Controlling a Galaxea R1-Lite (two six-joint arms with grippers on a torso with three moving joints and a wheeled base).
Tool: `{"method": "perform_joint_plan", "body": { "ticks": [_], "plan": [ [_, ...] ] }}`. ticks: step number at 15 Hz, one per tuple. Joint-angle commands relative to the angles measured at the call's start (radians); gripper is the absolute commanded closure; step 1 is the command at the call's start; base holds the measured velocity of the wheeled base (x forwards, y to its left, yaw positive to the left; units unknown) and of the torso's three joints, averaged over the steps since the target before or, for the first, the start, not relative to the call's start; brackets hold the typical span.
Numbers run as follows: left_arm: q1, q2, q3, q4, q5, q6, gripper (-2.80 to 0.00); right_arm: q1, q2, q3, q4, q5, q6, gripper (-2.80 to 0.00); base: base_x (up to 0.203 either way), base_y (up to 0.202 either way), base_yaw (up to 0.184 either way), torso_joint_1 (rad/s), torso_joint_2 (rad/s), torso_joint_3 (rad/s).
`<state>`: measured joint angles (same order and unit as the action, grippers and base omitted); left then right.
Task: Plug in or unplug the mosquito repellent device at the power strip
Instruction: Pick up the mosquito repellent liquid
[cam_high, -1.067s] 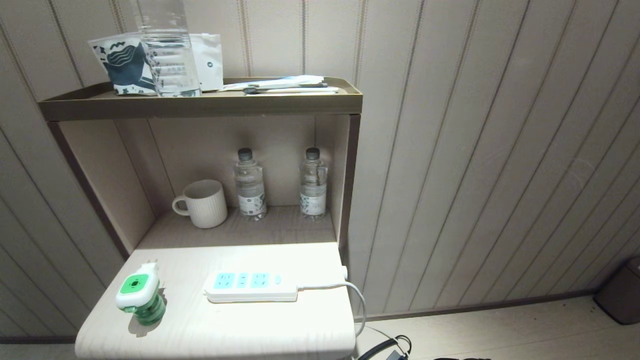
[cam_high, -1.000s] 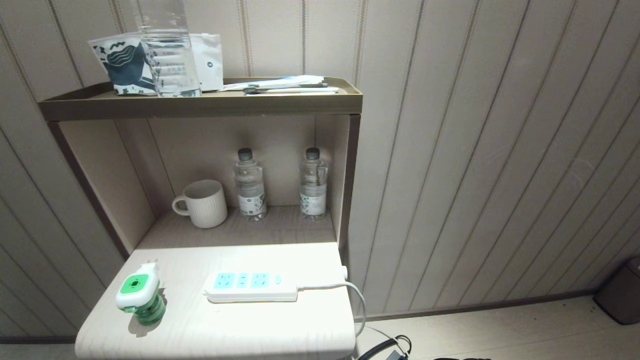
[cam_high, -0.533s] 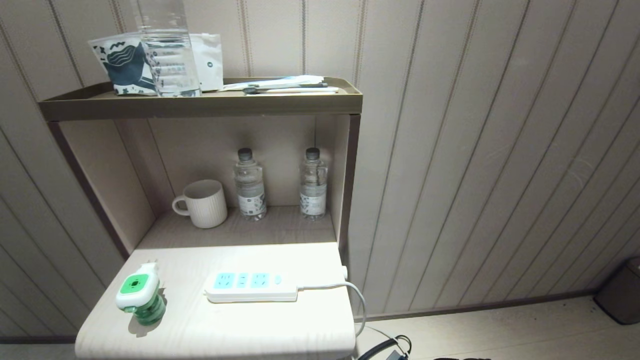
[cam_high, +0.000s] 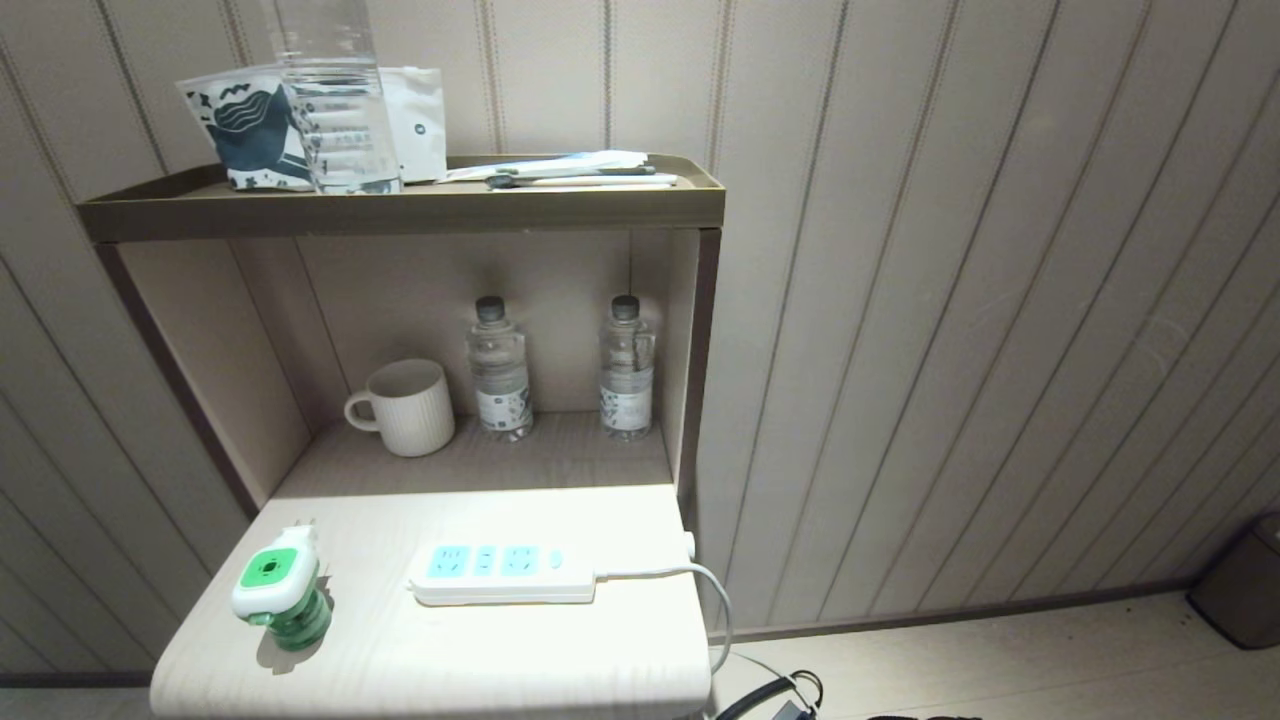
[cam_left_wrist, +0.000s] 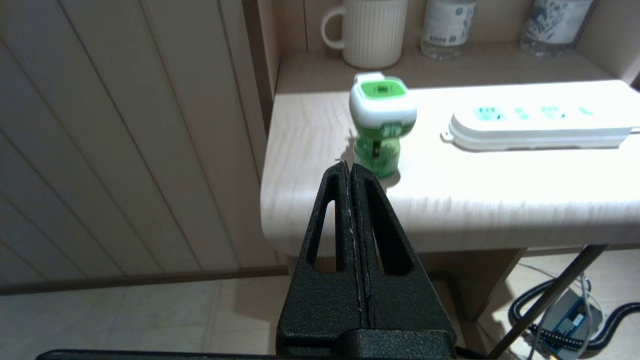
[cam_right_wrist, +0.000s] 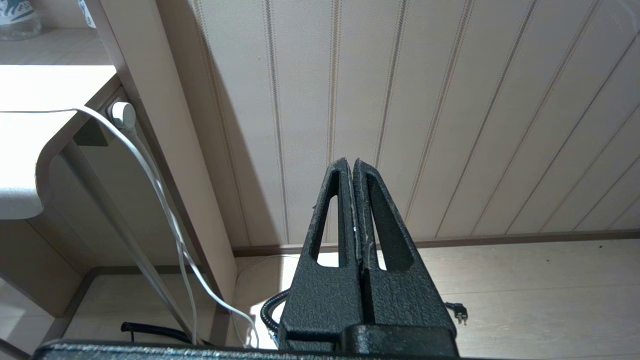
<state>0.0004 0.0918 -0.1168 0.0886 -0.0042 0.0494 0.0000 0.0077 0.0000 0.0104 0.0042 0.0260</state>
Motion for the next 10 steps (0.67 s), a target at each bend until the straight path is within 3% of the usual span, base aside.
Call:
{"method": "perform_joint_plan", "body": {
  "ticks": [1,5,8,10],
  "plan": [
    [0.0,0.124,-0.056,-0.005,-0.001,0.0,0.0,0.0,0.002,0.0,0.0,0.0,0.0,0.0,0.0,0.0,0.0,0.0,0.0,0.0],
    [0.0,0.306,-0.207,-0.042,-0.004,0.008,0.0,0.0,0.002,0.0,0.0,0.0,0.0,0.0,0.0,0.0,0.0,0.0,0.0,0.0],
    [0.0,0.478,-0.251,-0.073,-0.037,-0.002,0.0,0.0,0.002,0.0,0.0,0.0,0.0,0.0,0.0,0.0,0.0,0.0,0.0,0.0],
    [-0.009,0.589,-0.183,-0.228,-0.061,-0.007,0.0,0.0,0.002,0.0,0.0,0.0,0.0,0.0,0.0,0.0,0.0,0.0,0.0,0.0]
  ]
}}
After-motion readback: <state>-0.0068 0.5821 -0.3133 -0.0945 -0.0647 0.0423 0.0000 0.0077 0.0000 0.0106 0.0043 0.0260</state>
